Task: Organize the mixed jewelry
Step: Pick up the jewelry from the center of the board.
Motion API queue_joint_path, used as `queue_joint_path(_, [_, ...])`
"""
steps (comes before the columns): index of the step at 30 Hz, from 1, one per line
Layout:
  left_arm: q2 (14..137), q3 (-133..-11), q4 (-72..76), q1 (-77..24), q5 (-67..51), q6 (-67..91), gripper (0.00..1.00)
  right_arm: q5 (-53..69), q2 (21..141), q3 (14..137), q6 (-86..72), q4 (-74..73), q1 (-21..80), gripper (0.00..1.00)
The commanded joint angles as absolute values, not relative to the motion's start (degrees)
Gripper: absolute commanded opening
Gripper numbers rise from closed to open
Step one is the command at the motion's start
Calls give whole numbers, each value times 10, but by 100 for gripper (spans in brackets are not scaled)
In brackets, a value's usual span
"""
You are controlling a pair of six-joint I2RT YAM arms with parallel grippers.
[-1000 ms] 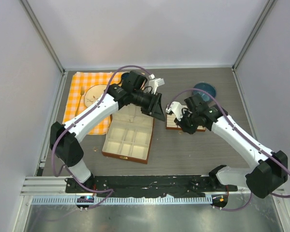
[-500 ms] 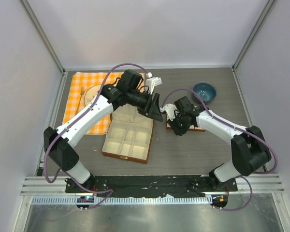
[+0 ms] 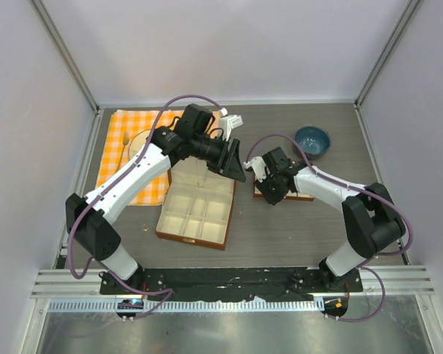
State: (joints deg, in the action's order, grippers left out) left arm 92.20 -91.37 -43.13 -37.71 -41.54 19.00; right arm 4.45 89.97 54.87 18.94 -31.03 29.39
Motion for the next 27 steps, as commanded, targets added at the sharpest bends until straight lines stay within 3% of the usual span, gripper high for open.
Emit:
queue_joint_path(1, [896,-918,-425,-374,-417,184,47,28,909,570,178,-290,293,31])
queue_joint_path(27, [889,-900,-409,-364,-428,194,47,37,946,548,184,-287,278,30])
